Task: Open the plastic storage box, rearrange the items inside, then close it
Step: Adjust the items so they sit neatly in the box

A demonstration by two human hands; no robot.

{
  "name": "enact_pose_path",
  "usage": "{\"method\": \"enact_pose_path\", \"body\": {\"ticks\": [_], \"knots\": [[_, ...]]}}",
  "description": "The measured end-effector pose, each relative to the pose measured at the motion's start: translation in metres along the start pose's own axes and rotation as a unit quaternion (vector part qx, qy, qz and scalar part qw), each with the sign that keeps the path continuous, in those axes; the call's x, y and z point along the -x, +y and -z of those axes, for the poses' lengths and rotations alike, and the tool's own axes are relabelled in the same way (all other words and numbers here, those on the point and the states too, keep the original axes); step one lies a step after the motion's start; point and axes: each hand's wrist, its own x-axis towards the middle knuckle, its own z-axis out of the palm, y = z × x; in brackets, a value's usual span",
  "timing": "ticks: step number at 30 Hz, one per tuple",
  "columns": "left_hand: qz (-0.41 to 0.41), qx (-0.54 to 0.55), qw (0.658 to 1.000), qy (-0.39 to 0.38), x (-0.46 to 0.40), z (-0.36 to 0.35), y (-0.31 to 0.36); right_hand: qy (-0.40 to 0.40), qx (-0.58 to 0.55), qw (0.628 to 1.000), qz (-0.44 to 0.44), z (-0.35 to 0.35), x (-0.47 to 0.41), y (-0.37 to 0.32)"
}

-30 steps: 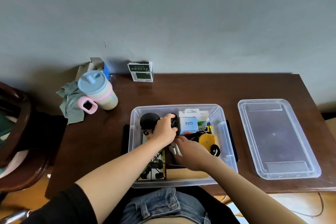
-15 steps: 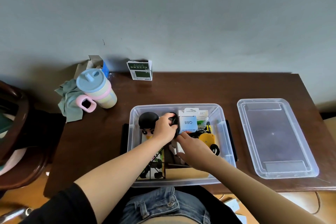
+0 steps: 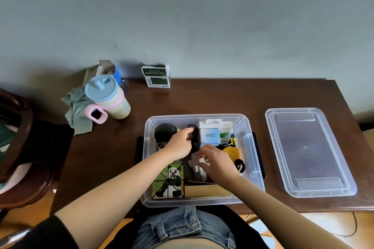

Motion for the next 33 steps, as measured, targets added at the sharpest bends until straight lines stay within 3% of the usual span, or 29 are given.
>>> {"method": "enact_pose_path", "body": {"ticks": [9,11,14,16,21,26,29,33], "knots": [[-0.005,-0.006,0.996,-0.089,0.011,-0.006,-0.003,-0.13,-0.131,0.983,0.025,0.011,0.013,0.0],[-0.01,-0.021,0.997,-0.074,0.013,-0.006,-0.005,-0.111,-0.134,0.985,0.01,0.02,0.015,0.001],[-0.019,-0.071,0.996,-0.039,0.02,-0.004,-0.008,0.002,-0.073,0.996,-0.054,0.043,0.016,0.015],[-0.026,-0.134,0.99,-0.043,0.025,-0.003,-0.011,0.028,0.008,0.995,-0.098,0.056,0.014,0.028],[-0.037,-0.261,0.963,-0.051,0.035,-0.001,-0.014,-0.089,0.181,0.973,-0.112,0.052,-0.014,0.035],[-0.027,-0.187,0.981,-0.049,0.032,0.001,-0.016,-0.205,0.245,0.939,-0.124,0.037,-0.035,0.038],[-0.043,-0.151,0.987,-0.043,0.028,0.0,-0.014,-0.204,0.269,0.933,-0.129,0.035,-0.038,0.035],[-0.087,-0.122,0.988,-0.039,0.026,-0.006,-0.008,-0.173,0.221,0.95,-0.14,0.049,-0.029,0.033]]}}
